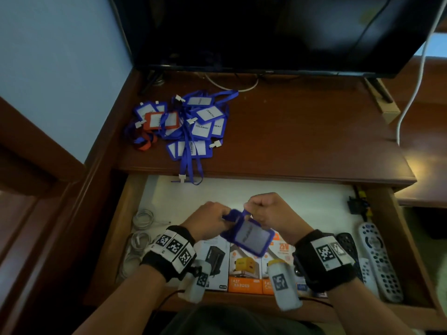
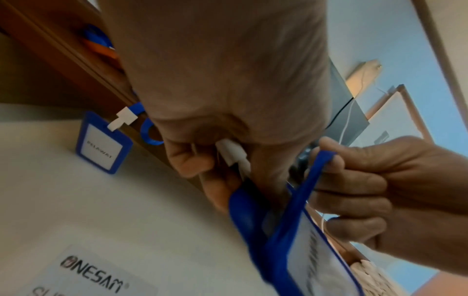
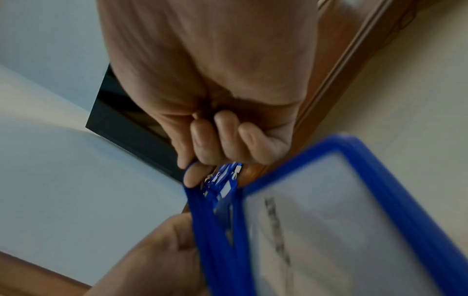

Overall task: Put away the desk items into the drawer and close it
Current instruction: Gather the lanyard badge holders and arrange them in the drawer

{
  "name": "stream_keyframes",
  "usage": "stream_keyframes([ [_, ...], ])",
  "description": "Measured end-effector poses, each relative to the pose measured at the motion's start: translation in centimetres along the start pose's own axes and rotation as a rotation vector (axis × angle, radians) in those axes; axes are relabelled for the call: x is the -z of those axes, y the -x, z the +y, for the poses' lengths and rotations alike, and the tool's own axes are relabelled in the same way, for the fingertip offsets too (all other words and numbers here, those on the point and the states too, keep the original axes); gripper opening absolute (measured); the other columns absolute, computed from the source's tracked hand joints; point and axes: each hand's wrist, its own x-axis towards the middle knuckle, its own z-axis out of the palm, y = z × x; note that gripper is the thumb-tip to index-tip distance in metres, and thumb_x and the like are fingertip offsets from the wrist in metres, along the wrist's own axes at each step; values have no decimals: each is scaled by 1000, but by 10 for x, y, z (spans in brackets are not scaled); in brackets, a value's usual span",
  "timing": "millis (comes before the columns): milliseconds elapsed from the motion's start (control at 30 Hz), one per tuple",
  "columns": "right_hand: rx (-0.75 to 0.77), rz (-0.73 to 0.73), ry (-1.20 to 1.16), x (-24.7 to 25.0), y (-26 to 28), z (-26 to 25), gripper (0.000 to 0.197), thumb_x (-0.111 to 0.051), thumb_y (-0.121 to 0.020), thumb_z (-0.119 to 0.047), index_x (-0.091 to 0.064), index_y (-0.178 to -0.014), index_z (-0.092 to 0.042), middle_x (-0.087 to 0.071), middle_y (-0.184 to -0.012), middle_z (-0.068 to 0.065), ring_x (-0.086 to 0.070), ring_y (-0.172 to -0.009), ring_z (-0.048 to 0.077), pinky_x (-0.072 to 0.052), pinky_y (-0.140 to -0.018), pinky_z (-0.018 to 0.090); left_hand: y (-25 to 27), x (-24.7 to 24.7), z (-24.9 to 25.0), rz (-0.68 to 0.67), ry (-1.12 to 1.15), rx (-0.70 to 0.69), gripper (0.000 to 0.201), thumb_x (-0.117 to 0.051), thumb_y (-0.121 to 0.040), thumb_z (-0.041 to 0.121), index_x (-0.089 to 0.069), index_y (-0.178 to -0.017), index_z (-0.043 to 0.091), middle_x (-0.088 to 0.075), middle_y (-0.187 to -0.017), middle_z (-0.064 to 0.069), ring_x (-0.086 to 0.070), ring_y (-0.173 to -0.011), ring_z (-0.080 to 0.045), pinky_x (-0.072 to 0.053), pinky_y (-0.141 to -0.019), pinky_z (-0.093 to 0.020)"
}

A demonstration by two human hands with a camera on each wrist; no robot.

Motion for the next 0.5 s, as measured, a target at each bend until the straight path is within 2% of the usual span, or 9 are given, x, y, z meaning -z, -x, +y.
stream_keyframes([
  [67,17,-7,85,7,-3,0,31,-56,-95,-14,-63,-64,-11,-41,-53,-1,-33,-47,7,-29,-45,16,4,3,3,-99,-19,-42,11,-65,-86,19,-65,-76,14,-68,-83,-5,-63,-79,-22,-49,-73,-38],
  [167,36,30,124,13,-5,6,27,-61,-93,-18,-67,-68,-9,-44,-57,2,-36,-51,11,-32,-47,19,8,10,2,-126,58,-128,5,-66,-86,15,-66,-83,18,-68,-91,-5,-63,-87,-20,-50,-83,-39],
  [300,80,79,-6,7,-3,19,25,-63,-91,-16,-64,-67,-8,-54,-61,9,-44,-54,18,-38,-52,25,12,18,-6,-92,307,-241,12,-66,-86,9,-71,-98,8,-59,-96,3,-58,-92,-14,-47,-86,-30],
  [433,122,23,-227,-4,-6,23,19,-62,-87,-5,-61,-69,-8,-58,-63,5,-53,-53,12,-43,-52,22,14,12,-9,-30,585,-276,23,-64,-81,12,-70,-103,5,-53,-109,4,-55,-107,-21,-50,-86,-35],
  [500,118,2,-418,-9,-9,23,17,-71,-81,-17,-61,-74,-6,-62,-61,1,-58,-51,11,-47,-49,20,15,8,-6,48,741,-287,27,-61,-82,10,-68,-108,5,-52,-113,2,-55,-110,-16,-49,-84,-29],
])
